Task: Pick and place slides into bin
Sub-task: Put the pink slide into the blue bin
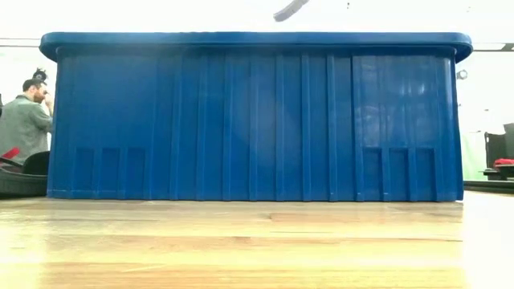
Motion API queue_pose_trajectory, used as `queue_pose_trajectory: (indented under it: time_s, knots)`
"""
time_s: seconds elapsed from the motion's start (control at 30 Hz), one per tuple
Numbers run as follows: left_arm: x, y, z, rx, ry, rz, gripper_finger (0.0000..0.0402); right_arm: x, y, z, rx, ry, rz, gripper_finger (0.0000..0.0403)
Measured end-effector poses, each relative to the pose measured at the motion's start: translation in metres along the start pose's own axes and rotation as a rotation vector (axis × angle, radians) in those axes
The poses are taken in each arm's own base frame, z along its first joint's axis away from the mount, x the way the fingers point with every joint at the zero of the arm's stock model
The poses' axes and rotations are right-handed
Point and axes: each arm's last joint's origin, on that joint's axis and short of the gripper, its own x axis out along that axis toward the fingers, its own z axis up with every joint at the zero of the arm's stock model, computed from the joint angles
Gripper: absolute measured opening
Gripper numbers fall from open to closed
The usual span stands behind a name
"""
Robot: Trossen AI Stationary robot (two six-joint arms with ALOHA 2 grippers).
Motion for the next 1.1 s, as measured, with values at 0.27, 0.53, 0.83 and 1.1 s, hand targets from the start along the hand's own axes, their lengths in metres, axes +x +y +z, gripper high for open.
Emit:
queue_pose_trajectory:
  time_s: [0.27,0.53,0.83,1.1]
  knots:
    - [-0.016,0.011,0.002,0.45,0.081,-0.028,0.0238,0.02,-0.029,0.004,0.21,0.097,0.218,0.0009]
    - [0.002,-0.007,-0.021,0.874,0.184,-0.038,0.0237,0.032,-0.057,0.008,0.379,0.161,0.511,0.0009]
    - [0.032,-0.029,-0.04,1.042,0.271,0.183,0.0237,0.047,-0.061,0.0,0.428,0.281,0.594,0.0009]
    - [0.033,-0.033,-0.043,1.11,0.241,0.14,0.0237,0.056,-0.059,-0.003,0.433,0.333,0.634,0.0009]
